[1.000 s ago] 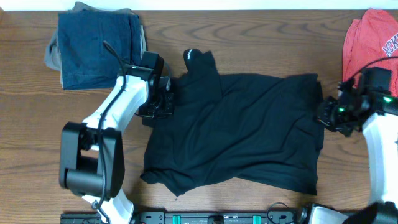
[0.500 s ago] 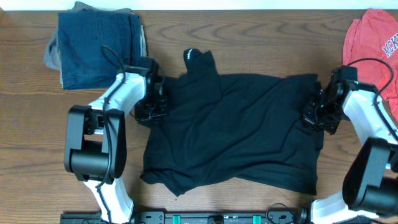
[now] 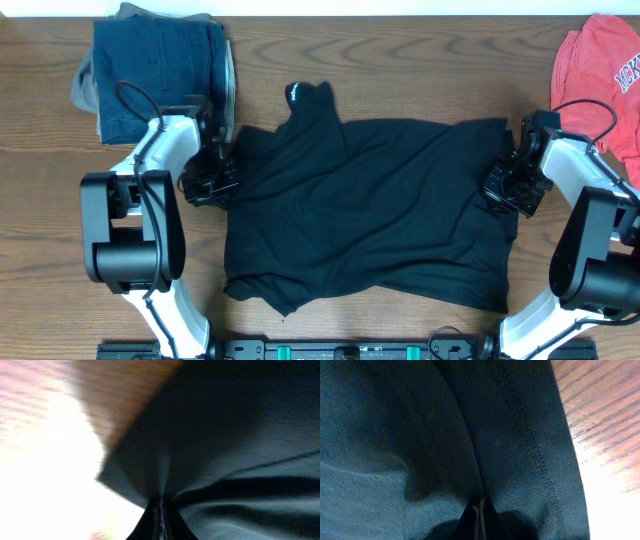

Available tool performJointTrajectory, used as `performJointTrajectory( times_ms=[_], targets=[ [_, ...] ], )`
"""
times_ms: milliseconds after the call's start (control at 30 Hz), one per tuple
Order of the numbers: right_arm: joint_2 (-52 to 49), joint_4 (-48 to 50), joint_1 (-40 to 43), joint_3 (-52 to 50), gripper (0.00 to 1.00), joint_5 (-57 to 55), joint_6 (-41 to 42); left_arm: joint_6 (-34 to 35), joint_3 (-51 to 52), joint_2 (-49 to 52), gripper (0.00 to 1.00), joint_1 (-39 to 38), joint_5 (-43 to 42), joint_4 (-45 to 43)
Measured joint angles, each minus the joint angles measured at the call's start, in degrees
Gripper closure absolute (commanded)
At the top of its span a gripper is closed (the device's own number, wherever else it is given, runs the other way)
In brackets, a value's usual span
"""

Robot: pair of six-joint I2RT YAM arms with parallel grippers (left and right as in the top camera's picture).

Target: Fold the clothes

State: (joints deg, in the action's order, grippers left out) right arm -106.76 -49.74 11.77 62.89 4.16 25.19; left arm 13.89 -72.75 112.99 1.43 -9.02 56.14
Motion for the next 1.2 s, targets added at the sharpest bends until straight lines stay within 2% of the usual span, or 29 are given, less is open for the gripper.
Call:
performJointTrajectory(
  times_ms=[333, 500, 633, 800, 1000, 1200],
  targets=[
    [0.0, 0.2, 0.1, 0.0, 0.99, -1.8, 1.9, 1.0, 0.0, -1.2, 0.94, 6.2, 2.2, 2.5],
    [-0.3, -1.4, 0.7, 0.8, 0.99, -3.8, 2.7, 1.1, 0.2, -8.2, 0.94, 7.3, 1.8, 3.0],
    [-0.9, -3.2, 1.7, 2.4, 0.99, -5.0, 2.9, 1.1, 0.2, -17.4, 0.94, 4.3, 0.2, 0.7],
    [-1.0, -3.2, 1.2, 3.8, 0.99, -2.8, 2.7, 1.1, 0.2, -25.0, 0.94, -4.3, -2.6, -7.1],
    [-1.0, -3.3, -2.6, 3.8, 0.99, -1.5, 2.6, 1.1, 0.2, -22.0, 0.94, -13.3, -3.6, -16.3],
    [-1.0, -3.3, -6.1, 3.8, 0.99, -0.9, 2.6, 1.1, 0.2, -13.4, 0.94, -14.3, -3.7, -23.4]
  ],
)
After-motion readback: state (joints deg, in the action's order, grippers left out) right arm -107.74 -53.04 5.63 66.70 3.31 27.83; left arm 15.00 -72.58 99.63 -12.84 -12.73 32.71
